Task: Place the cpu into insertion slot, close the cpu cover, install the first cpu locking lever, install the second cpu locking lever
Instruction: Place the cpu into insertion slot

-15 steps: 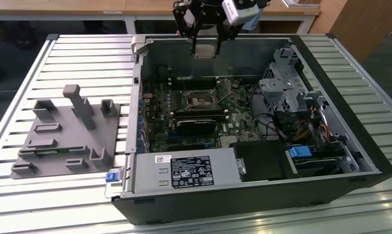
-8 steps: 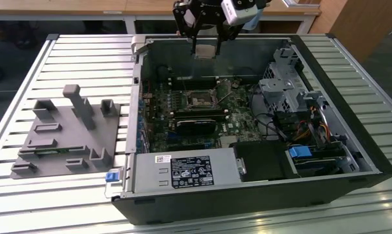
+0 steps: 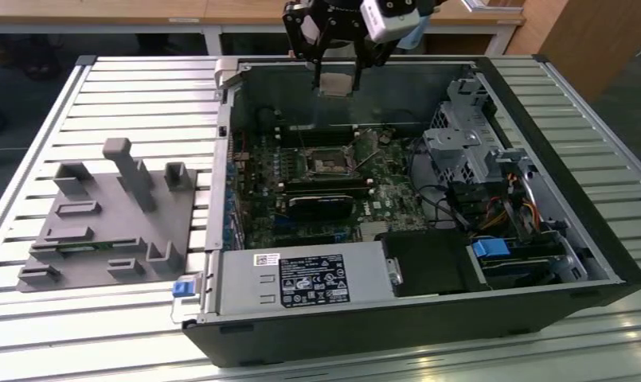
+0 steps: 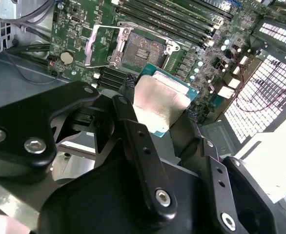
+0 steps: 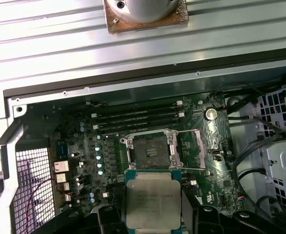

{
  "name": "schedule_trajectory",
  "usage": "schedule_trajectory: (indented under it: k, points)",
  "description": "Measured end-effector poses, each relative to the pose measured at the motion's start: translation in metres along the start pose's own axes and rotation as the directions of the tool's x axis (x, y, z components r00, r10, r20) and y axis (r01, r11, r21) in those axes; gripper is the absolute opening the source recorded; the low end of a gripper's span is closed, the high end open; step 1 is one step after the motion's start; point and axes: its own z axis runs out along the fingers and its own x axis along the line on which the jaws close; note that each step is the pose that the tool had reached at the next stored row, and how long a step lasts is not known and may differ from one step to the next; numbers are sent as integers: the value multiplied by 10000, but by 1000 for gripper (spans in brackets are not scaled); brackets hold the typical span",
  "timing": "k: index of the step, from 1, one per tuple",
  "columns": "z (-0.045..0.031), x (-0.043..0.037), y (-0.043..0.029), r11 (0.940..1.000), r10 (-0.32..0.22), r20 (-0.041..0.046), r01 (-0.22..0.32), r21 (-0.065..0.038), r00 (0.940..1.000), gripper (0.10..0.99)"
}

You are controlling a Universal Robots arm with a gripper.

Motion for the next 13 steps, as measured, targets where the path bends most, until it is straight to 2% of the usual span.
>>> schedule_trajectory:
  k: [13]
  points:
    - [9, 3, -1, 9993, 366, 33, -366, -8, 9993, 537]
